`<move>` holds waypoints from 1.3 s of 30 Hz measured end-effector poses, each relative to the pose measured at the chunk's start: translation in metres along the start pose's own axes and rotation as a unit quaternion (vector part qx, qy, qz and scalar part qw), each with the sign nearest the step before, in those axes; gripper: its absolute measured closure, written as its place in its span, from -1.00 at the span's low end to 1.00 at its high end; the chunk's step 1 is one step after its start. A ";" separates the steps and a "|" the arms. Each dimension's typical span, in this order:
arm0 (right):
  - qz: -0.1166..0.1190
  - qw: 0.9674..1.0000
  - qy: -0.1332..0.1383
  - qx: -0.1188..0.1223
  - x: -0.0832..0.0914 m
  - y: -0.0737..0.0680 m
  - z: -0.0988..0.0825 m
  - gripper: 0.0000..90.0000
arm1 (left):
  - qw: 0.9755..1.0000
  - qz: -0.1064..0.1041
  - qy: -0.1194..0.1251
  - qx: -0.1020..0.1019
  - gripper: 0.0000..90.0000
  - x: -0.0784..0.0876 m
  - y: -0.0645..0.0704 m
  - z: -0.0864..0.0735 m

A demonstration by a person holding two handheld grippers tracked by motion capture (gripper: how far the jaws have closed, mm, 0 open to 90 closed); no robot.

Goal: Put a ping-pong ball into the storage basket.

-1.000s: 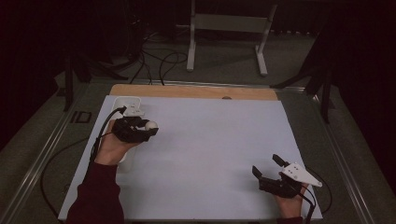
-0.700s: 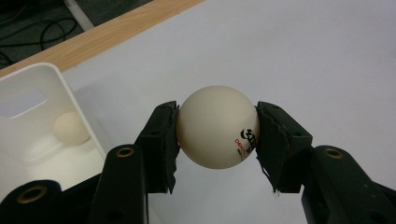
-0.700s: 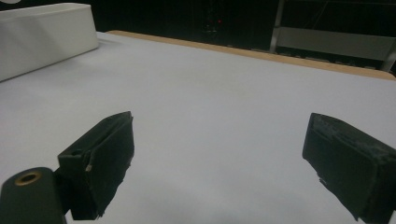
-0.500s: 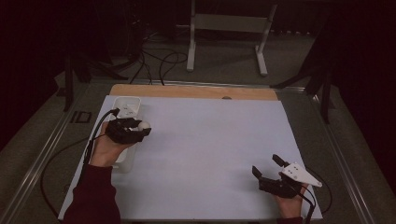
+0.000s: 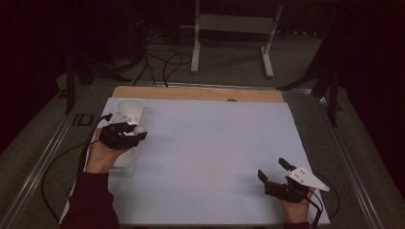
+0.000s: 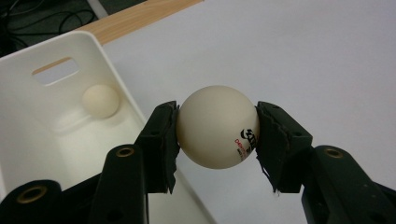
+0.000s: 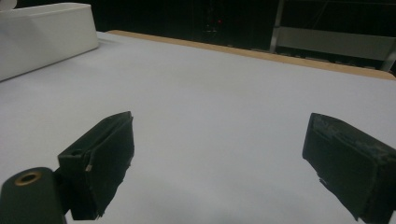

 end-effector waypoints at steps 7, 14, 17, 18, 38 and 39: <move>-0.001 1.000 0.000 0.000 0.000 0.000 0.000 -0.80 | 1.000 0.002 0.008 0.017 0.14 0.003 -0.008 -0.010; 0.000 1.000 0.000 0.000 0.000 -0.001 0.000 -0.80 | 0.999 0.005 0.016 0.034 0.14 0.008 -0.020 -0.020; 0.001 1.000 0.000 0.000 -0.001 -0.001 0.000 -0.80 | 0.999 0.003 0.021 0.038 0.14 0.012 -0.025 -0.022; 0.001 1.000 0.000 0.000 -0.001 -0.001 0.000 -0.80 | 0.999 0.002 0.022 0.038 0.14 0.013 -0.026 -0.023; 0.001 1.000 -0.001 0.001 -0.001 -0.001 0.000 -0.80 | 0.999 0.028 0.033 0.034 0.14 0.016 -0.038 -0.033; 0.001 1.000 -0.001 0.001 -0.001 -0.001 0.000 -0.80 | 0.999 0.028 0.033 0.034 0.14 0.016 -0.038 -0.033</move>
Point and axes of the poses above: each handheld gripper's, and its own axes: x roughly backward along the jaws, z roughly out of its top, y roughly to its right, the point moved 5 cm from there along -x, roughly forward along the jaws, and after that the axes turned 3 degrees about x, right-handed, at the moved point
